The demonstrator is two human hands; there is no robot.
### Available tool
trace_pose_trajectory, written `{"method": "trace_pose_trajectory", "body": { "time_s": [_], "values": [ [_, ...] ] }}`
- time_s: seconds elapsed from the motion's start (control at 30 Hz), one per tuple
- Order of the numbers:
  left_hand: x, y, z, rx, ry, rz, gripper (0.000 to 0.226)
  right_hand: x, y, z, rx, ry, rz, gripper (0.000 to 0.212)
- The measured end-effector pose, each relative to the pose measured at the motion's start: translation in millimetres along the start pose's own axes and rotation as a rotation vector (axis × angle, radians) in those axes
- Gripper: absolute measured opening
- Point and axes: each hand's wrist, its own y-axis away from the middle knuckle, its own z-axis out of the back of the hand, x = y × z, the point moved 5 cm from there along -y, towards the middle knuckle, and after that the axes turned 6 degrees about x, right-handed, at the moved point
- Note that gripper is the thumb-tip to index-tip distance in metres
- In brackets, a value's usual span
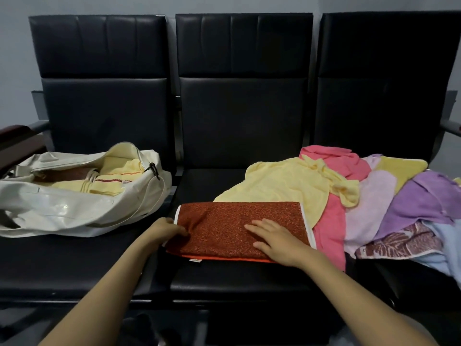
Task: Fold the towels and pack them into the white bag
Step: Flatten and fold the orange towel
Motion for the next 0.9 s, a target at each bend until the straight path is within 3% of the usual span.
{"method": "trace_pose_trajectory", "body": {
  "time_s": [0.1,0.23,0.33,0.43,0.5,0.53,0.6,0.73,0.87,0.9],
  "values": [
    [-18,12,5,0.035,0.147,-0.098,0.021,8,-11,-15,0.136,0.023,-0.033,0.05],
    [-44,28,14,0.116,0.48,-0.312,0.072,24,-26,-21,0.151,0.036,-0.016,0.05],
    [-77,47,-5,0.183,0.475,-0.498,0.077,30,-31,-10,0.104,-0.091,0.05,0.05],
    [-104,58,-50,0.233,0.332,-0.579,0.077,12,-32,12,-0.085,-0.487,-0.059,0.04],
    [-113,58,-86,0.262,0.25,-0.581,0.076,-7,-23,23,-0.209,-1.012,-0.198,0.031],
    [-114,58,-103,0.276,0.214,-0.568,0.072,-14,-18,25,-0.251,-1.271,-0.249,0.032],
    [-115,55,-136,0.332,0.144,-0.53,0.064,-33,-10,26,-0.311,-1.552,-0.351,0.046],
    [-115,52,-174,0.483,0.056,-0.456,0.066,-53,-8,17,-0.272,-1.544,-0.42,0.054],
    [-116,58,-180,0.59,0.057,-0.41,0.066,-62,-6,21,-0.384,-1.272,-0.448,0.013],
    [-115,57,-178,0.59,0.088,-0.387,0.062,-66,-5,25,-0.431,-1.165,-0.449,0.015]
  ]
}}
